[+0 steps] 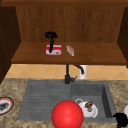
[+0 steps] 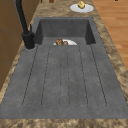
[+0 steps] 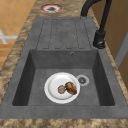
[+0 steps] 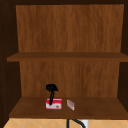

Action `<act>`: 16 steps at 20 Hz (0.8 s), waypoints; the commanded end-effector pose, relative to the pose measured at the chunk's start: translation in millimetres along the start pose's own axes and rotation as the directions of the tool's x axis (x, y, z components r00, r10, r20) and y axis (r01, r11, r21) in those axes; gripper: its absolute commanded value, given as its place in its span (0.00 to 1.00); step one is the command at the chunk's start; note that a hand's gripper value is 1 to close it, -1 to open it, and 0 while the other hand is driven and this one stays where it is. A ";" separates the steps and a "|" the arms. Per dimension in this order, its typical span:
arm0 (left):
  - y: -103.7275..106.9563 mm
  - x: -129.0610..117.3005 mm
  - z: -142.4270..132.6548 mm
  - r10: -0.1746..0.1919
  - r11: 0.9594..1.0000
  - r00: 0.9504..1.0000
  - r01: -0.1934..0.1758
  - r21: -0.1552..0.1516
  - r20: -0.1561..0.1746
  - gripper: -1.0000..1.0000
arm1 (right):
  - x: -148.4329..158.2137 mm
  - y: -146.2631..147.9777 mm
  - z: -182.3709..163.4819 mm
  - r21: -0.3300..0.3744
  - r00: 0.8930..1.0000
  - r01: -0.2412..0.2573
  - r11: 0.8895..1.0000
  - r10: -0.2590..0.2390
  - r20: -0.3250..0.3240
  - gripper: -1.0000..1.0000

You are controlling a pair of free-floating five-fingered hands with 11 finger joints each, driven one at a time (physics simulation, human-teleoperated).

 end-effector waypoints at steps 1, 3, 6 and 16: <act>1.7 -27.1 2.4 0.078 0.997 0.997 -0.078 0.007 -0.003 0.00 | 0.0 0.0 0.0 0.000 1.000 0.000 1.000 0.000 0.000 0.50; 2.2 -37.5 3.3 0.071 0.997 0.998 -0.071 0.006 -0.002 0.00 | 0.0 0.0 0.0 0.000 1.000 0.000 1.000 0.000 0.000 0.50; -3.2 -52.8 4.7 0.068 0.998 0.998 -0.068 0.005 -0.001 0.00 | 0.0 0.0 0.0 0.000 1.000 0.000 1.000 0.000 0.000 0.50; 2.8 -99.9 8.5 0.238 0.971 0.971 -0.238 0.018 -0.002 0.00 | 0.0 0.0 0.0 0.000 1.000 0.000 1.000 0.000 0.000 0.50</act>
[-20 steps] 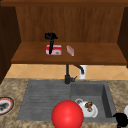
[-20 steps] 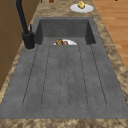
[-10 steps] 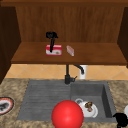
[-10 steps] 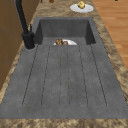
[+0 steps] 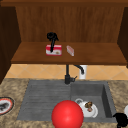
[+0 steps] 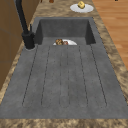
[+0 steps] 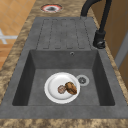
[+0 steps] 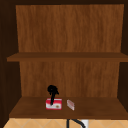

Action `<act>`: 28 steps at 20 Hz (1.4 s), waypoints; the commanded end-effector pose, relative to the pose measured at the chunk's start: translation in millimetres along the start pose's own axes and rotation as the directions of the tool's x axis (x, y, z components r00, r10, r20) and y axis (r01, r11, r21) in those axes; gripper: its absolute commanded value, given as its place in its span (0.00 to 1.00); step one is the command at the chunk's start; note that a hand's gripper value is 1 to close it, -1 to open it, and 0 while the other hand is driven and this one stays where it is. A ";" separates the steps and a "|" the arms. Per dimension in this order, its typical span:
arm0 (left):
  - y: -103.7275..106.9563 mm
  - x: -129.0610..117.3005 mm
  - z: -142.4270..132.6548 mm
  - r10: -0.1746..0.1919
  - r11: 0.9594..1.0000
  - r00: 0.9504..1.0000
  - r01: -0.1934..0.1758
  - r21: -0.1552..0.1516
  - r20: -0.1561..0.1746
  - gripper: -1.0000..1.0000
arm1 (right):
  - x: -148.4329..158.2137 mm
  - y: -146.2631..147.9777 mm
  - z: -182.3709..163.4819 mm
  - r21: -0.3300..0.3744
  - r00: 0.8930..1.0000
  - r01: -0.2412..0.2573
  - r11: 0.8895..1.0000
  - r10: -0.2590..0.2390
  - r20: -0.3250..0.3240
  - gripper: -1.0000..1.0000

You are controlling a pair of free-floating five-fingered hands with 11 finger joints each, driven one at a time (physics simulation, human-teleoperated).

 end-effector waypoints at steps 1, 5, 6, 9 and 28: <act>7.4 -15.5 1.1 0.115 0.993 0.993 -0.115 0.010 -0.004 0.00 | 0.0 0.0 0.0 0.000 1.000 0.000 1.000 0.000 0.000 0.50; 14.3 -29.7 2.2 0.183 0.983 0.983 -0.183 0.016 -0.002 0.00 | 0.0 0.0 0.0 0.000 1.000 0.000 1.000 0.000 0.000 0.50; 13.4 -31.8 2.5 0.182 0.983 0.983 -0.181 0.017 0.000 0.00 | 0.0 0.0 0.0 0.000 1.000 0.000 1.000 0.000 0.000 0.50; 7.5 -33.1 2.8 0.144 0.990 0.990 -0.144 0.010 -0.001 0.00 | 0.0 0.0 0.0 0.000 1.000 0.000 1.000 0.000 0.000 0.50; -8.4 -62.5 6.0 0.119 0.993 0.993 -0.119 0.010 -0.003 0.00 | 0.0 0.0 0.0 0.000 1.000 0.000 1.000 0.000 0.000 0.50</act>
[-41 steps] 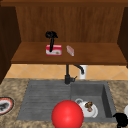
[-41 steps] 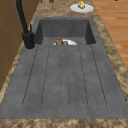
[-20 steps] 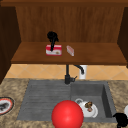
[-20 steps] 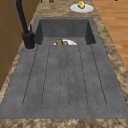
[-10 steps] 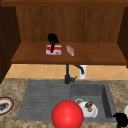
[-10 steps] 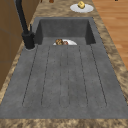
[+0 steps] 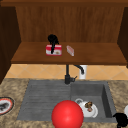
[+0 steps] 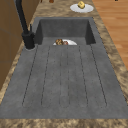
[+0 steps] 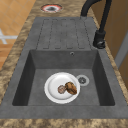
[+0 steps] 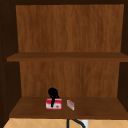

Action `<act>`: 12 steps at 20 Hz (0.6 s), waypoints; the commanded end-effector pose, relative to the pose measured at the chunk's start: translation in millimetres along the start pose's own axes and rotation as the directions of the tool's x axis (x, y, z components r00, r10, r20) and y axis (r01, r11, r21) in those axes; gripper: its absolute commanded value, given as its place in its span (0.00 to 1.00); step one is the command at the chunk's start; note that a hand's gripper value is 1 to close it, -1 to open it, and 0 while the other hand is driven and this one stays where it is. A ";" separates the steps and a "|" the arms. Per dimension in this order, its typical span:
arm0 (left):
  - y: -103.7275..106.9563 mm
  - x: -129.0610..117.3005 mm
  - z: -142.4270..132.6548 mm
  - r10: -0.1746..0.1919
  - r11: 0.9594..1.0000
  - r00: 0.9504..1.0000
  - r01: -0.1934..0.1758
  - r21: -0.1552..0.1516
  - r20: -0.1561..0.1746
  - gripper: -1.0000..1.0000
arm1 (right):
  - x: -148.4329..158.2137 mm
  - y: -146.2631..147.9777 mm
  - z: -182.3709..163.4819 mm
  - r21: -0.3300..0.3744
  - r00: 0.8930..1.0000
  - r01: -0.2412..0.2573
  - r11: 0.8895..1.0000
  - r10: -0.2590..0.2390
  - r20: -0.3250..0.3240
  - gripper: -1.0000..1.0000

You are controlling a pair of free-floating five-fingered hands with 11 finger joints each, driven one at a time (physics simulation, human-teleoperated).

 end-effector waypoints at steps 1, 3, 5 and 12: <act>-2.2 -4.4 0.5 0.011 1.000 1.000 -0.011 0.004 -0.004 0.00 | 0.0 0.0 0.0 0.000 1.000 0.000 1.000 0.000 0.000 0.50; -4.4 -5.9 0.7 0.009 1.000 1.000 -0.009 0.006 -0.007 0.00 | 0.0 0.0 0.0 0.000 1.000 0.000 1.000 0.000 0.000 0.50; -6.2 -7.3 0.9 0.010 1.000 1.000 -0.010 0.009 -0.010 0.00 | 0.0 0.0 0.0 0.000 1.000 0.000 1.000 0.000 0.000 0.50; -13.5 -13.3 0.1 0.007 1.000 1.000 -0.007 0.010 -0.012 0.00 | 0.0 0.0 0.0 0.000 1.000 0.000 1.000 0.000 0.000 0.50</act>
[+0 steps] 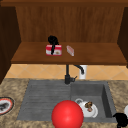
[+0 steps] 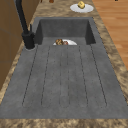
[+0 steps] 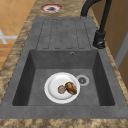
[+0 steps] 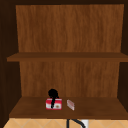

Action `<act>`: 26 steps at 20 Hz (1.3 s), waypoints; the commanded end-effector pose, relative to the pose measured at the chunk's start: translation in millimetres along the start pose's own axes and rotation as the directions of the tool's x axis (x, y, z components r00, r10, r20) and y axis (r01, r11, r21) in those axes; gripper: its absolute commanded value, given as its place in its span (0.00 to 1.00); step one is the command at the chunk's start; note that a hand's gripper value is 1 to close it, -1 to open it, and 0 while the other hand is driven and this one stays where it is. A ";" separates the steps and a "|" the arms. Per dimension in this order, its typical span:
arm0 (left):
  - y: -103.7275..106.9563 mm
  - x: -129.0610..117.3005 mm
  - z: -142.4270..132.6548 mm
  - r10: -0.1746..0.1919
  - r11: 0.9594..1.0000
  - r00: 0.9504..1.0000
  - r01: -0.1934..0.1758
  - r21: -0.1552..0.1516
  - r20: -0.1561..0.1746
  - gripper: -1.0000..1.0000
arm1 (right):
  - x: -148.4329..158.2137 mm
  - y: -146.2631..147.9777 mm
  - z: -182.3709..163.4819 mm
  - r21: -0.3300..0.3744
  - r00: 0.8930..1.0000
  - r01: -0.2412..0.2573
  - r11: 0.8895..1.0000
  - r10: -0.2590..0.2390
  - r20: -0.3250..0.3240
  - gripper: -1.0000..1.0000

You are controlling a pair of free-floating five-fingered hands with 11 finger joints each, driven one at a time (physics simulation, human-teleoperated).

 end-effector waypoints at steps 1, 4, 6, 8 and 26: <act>-6.3 -5.3 -0.8 0.005 1.000 1.000 -0.005 0.010 -0.011 0.00 | 0.0 0.0 0.0 0.000 1.000 0.000 1.000 0.000 0.000 0.50; -7.0 -6.2 0.2 0.006 1.000 1.000 -0.006 0.010 -0.011 0.00 | 0.0 0.0 0.0 0.000 1.000 0.000 1.000 0.000 0.000 0.50; -7.3 -6.6 0.8 0.003 1.000 1.000 -0.003 0.009 -0.010 0.00 | 0.0 0.0 0.0 0.000 1.000 0.000 1.000 0.000 0.000 0.50; -7.8 -7.3 0.9 0.003 1.000 1.000 -0.003 0.012 -0.006 0.00 | 0.0 0.0 0.0 0.000 1.000 0.000 1.000 0.000 0.000 0.50; -4.1 24.6 -5.3 -0.065 0.997 0.998 0.064 -0.038 -0.016 1.00 | 0.0 0.0 0.0 0.000 1.000 0.000 1.000 0.000 0.000 0.50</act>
